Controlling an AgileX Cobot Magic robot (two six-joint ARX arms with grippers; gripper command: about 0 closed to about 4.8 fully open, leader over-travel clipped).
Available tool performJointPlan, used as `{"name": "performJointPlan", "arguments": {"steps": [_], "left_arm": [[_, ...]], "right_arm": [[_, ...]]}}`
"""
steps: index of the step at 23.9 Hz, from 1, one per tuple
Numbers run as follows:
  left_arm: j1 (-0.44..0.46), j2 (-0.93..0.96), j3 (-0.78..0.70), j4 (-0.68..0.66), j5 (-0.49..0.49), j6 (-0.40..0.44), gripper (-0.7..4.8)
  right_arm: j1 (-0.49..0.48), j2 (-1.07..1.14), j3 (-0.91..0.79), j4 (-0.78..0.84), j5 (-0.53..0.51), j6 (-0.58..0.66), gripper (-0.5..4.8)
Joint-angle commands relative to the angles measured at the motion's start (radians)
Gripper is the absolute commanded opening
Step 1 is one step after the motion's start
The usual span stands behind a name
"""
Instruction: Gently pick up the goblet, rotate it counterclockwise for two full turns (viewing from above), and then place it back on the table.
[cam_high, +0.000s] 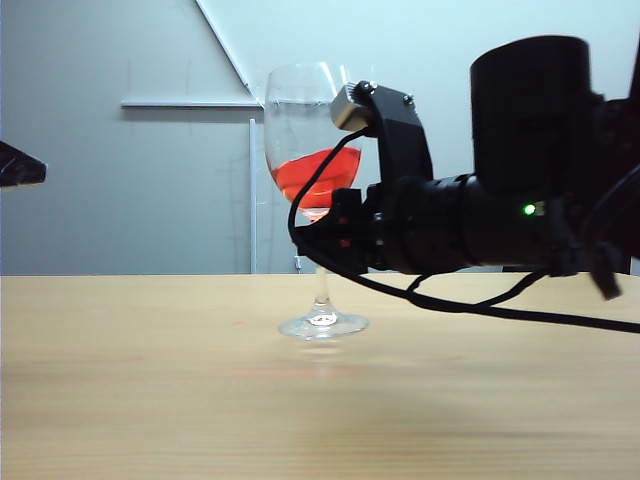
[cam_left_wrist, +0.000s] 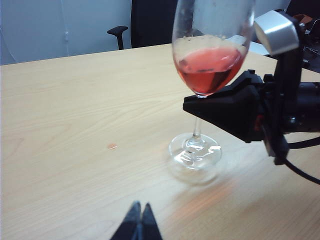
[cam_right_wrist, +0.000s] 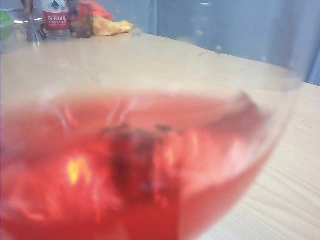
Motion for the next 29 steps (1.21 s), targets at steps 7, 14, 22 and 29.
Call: {"name": "performJointPlan", "arguments": {"steps": [7, 14, 22, 29], "left_arm": [[0.000, 0.000, 0.004, 0.004, 0.002, 0.007, -0.05], [0.000, 0.000, 0.004, 0.004, 0.002, 0.007, -0.05], [0.000, -0.001, 0.004, 0.004, 0.002, 0.007, -0.05], [0.000, -0.011, 0.004, 0.003, 0.002, 0.007, -0.05]], "right_arm": [[0.004, 0.041, 0.026, 0.060, -0.001, 0.001, -0.06], [0.004, 0.040, 0.025, 0.060, -0.001, 0.010, 0.21], [0.004, 0.040, 0.023, 0.052, 0.002, 0.034, 0.98], [0.003, 0.026, -0.034, 0.057, 0.006, 0.034, 2.02]]}}
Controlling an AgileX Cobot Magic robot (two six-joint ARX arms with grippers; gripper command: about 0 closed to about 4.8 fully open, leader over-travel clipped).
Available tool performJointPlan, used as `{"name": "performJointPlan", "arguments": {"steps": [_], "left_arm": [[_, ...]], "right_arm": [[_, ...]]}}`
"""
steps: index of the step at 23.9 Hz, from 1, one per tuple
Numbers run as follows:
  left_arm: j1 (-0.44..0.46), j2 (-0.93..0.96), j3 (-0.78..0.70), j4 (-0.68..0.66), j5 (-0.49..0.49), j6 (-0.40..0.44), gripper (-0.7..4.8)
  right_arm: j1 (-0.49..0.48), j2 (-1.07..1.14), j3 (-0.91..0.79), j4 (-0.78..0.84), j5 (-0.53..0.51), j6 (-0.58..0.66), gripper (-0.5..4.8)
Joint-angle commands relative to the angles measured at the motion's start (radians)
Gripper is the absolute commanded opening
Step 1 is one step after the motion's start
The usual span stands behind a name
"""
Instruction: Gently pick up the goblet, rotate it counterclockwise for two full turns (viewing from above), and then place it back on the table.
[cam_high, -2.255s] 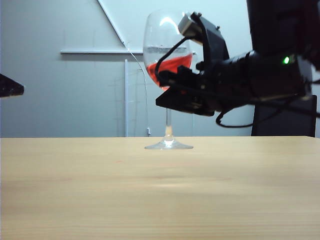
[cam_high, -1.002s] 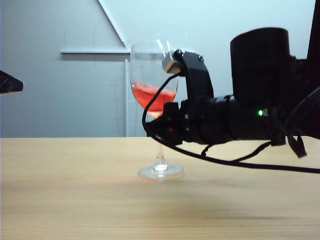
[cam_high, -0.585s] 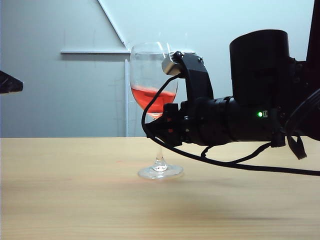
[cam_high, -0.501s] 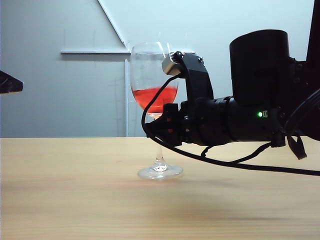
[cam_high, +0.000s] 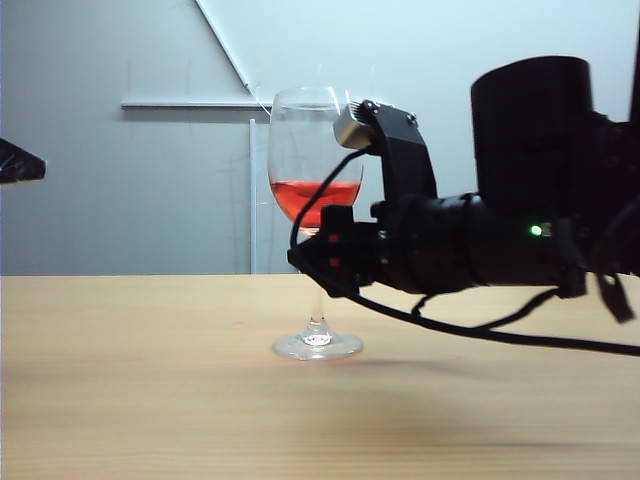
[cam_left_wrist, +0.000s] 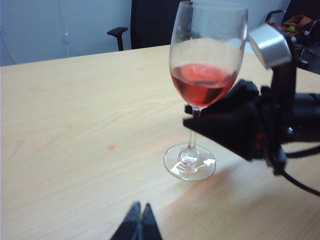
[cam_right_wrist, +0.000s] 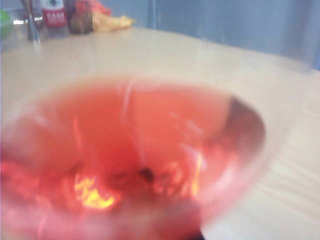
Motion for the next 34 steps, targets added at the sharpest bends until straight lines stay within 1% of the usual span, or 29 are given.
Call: {"name": "performJointPlan", "arguments": {"steps": [1, 2, 5, 8, 9, 11, 13, 14, 16, 17, 18, 20, 21, 22, 23, 24, 30, 31, 32, 34], "left_arm": [[0.000, -0.003, 0.004, 0.003, 0.002, 0.007, -0.05], [0.000, -0.003, 0.004, 0.003, 0.002, 0.006, -0.05], [0.013, -0.004, 0.004, 0.000, 0.005, 0.007, -0.05], [0.080, -0.004, 0.004, -0.001, 0.005, 0.007, -0.05], [0.112, -0.006, 0.004, -0.002, 0.005, 0.007, -0.05], [0.180, -0.015, 0.004, -0.002, 0.005, 0.007, -0.05], [0.249, -0.029, 0.004, -0.001, 0.005, 0.007, -0.05], [0.335, -0.049, 0.004, -0.003, 0.005, 0.007, -0.05], [0.414, -0.074, 0.004, -0.002, 0.005, 0.007, -0.05], [0.459, -0.092, 0.004, -0.003, 0.004, 0.007, -0.05], [0.492, -0.109, 0.004, -0.004, -0.001, 0.007, -0.05], [0.551, -0.106, 0.004, 0.019, -0.006, 0.007, -0.05], [0.589, -0.106, 0.004, 0.020, -0.006, 0.007, -0.05], [0.602, -0.106, 0.004, 0.019, -0.006, 0.007, -0.05], [0.604, -0.106, 0.004, 0.019, -0.006, 0.007, -0.05], [0.603, -0.106, 0.004, 0.020, -0.006, 0.006, -0.05], [0.604, -0.106, 0.004, 0.019, 0.004, 0.007, -0.05], [0.604, -0.106, 0.004, 0.019, 0.005, 0.007, -0.05], [0.604, -0.106, 0.004, 0.019, 0.004, 0.007, -0.05], [0.604, -0.106, 0.004, 0.019, 0.002, 0.007, -0.05]], "right_arm": [[0.002, -0.016, -0.023, 0.028, 0.004, 0.001, 2.22], [0.002, -0.021, -0.033, 0.028, 0.004, 0.001, 2.34], [0.002, -0.049, -0.067, 0.028, 0.007, 0.001, 2.35], [0.002, -0.106, -0.132, 0.022, 0.107, 0.001, 2.36], [0.002, -0.126, -0.154, 0.024, 0.135, 0.001, 2.36], [0.002, -0.166, -0.192, 0.023, 0.137, 0.001, 2.36], [0.006, -0.219, -0.236, 0.023, 0.138, 0.001, 2.52], [0.008, -0.279, -0.279, 0.023, 0.138, 0.001, 2.56], [0.008, -0.336, -0.315, 0.019, 0.140, 0.002, 2.54], [0.008, -0.373, -0.335, 0.012, 0.156, 0.002, 2.37], [0.008, -0.402, -0.351, 0.006, 0.172, 0.002, 1.94], [0.008, -0.469, -0.384, -0.005, 0.194, 0.002, 0.86], [0.008, -0.537, -0.408, -0.026, 0.220, 0.002, 0.52], [0.008, -0.617, -0.419, -0.090, 0.245, 0.002, 0.20], [0.008, -0.655, -0.419, -0.133, 0.256, 0.002, -0.01], [0.008, -0.704, -0.418, -0.185, 0.270, 0.002, -0.09], [0.008, -0.953, -0.418, -0.438, 0.338, 0.002, -0.09], [0.008, -0.986, -0.418, -0.472, 0.342, 0.002, -0.09], [0.007, -1.044, -0.418, -0.539, 0.344, 0.002, -0.09], [0.007, -1.087, -0.418, -0.598, 0.343, 0.002, -0.09]]}}
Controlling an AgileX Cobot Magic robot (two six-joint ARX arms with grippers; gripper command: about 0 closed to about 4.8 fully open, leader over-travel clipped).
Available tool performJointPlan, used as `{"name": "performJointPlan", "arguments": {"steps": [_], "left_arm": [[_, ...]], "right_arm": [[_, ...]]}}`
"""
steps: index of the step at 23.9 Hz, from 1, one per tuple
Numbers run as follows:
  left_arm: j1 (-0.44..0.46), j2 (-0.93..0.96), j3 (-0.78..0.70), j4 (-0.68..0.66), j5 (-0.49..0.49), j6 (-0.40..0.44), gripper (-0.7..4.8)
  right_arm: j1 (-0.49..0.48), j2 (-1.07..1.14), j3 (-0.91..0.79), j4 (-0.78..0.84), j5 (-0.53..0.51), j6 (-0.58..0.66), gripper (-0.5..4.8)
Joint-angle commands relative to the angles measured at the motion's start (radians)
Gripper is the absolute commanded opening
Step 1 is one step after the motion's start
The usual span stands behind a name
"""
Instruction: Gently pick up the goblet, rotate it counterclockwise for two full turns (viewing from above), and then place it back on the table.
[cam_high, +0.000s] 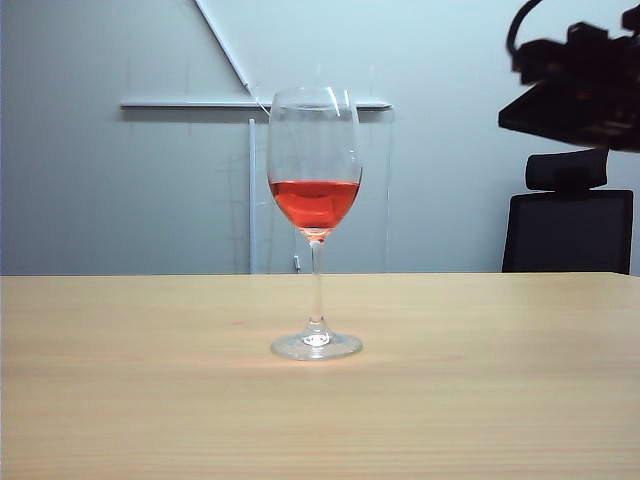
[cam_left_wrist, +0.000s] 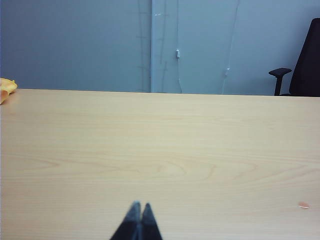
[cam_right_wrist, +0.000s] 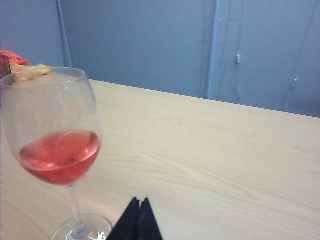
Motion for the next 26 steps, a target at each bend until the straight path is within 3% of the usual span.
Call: {"name": "performJointPlan", "arguments": {"steps": [1, 17, 22, 26], "left_arm": [[0.001, 0.000, 0.003, 0.011, 0.003, 0.007, -0.05], [0.001, 0.000, 0.003, 0.011, 0.002, 0.007, -0.05], [0.001, 0.000, 0.003, 0.011, 0.002, 0.007, -0.05], [0.000, 0.000, 0.003, 0.011, 0.002, 0.007, -0.05]], "right_arm": [[0.001, -0.053, 0.003, -0.100, 0.003, 0.000, -0.09], [0.000, -0.071, 0.003, -0.123, 0.005, 0.000, -0.09], [-0.002, -0.071, 0.003, -0.121, 0.184, -0.008, -0.08], [-0.034, -0.159, 0.003, -0.249, 0.193, -0.009, -0.08]]}}
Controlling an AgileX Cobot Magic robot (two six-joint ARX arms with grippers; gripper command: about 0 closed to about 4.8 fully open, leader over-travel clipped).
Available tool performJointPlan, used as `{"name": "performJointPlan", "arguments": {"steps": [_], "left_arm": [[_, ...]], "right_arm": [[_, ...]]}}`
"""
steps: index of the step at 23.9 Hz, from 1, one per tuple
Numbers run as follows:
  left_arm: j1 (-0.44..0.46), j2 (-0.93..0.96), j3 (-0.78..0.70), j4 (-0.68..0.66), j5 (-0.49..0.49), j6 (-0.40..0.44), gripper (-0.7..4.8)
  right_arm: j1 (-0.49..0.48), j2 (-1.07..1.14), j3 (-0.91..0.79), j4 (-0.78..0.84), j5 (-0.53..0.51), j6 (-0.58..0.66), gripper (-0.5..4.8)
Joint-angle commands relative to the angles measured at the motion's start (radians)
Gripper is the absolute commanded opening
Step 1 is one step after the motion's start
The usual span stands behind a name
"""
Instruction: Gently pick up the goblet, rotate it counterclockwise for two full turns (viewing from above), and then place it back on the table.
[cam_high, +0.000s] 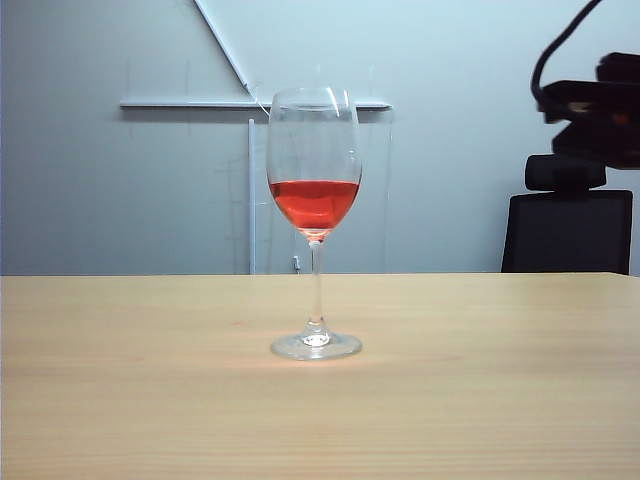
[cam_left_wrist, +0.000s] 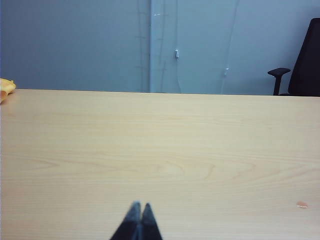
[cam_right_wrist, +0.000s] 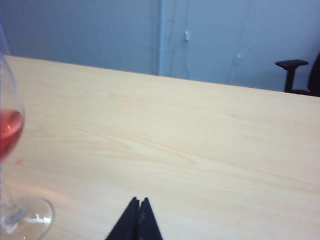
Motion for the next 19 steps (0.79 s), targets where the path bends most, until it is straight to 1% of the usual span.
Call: {"name": "performJointPlan", "arguments": {"steps": [1, 2, 3, 4, 5, 6, 8, 9, 10, 11, 12, 16, 19], "left_arm": [[0.000, 0.000, 0.003, 0.011, 0.002, 0.006, -0.05], [0.000, 0.000, 0.003, 0.011, 0.002, 0.006, -0.05], [0.001, 0.000, 0.003, 0.011, 0.006, 0.006, -0.05], [-0.001, 0.000, 0.003, 0.011, 0.002, 0.006, -0.05], [-0.001, 0.000, 0.003, 0.011, -0.001, 0.006, -0.05], [0.000, 0.000, 0.003, 0.011, -0.002, 0.006, -0.04], [0.000, 0.000, 0.003, 0.011, 0.002, 0.006, -0.05], [0.000, 0.000, 0.003, 0.011, 0.002, 0.006, -0.05], [0.000, 0.000, 0.003, 0.011, 0.002, 0.006, -0.05], [0.000, 0.000, 0.003, 0.011, 0.002, 0.006, -0.05], [0.000, 0.000, 0.003, 0.011, 0.002, 0.006, -0.05], [0.000, 0.000, 0.003, 0.011, 0.002, 0.006, -0.05], [0.000, 0.000, 0.003, 0.011, 0.002, 0.006, -0.05]], "right_arm": [[-0.035, -0.095, 0.003, -0.095, -0.005, -0.003, -0.08], [-0.052, -0.123, 0.003, -0.117, -0.007, -0.002, -0.08], [-0.097, -0.195, 0.002, -0.185, -0.054, -0.003, -0.08], [-0.151, -0.254, 0.001, -0.237, -0.129, -0.003, -0.08], [-0.187, -0.287, 0.000, -0.266, -0.174, -0.003, -0.08], [-0.212, -0.310, -0.003, -0.284, -0.201, -0.003, -0.08], [-0.261, -0.358, -0.014, -0.309, -0.218, -0.003, -0.08], [-0.307, -0.401, -0.037, -0.303, -0.237, -0.003, -0.08], [-0.339, -0.426, -0.052, -0.297, -0.261, -0.003, -0.08], [-0.388, -0.469, -0.076, -0.298, -0.309, -0.003, -0.08], [-0.417, -0.500, -0.093, -0.298, -0.341, -0.003, -0.08], [-0.494, -0.590, -0.100, -0.389, -0.432, -0.003, -0.08], [-0.530, -0.640, -0.100, -0.435, -0.433, -0.002, -0.08]]}}
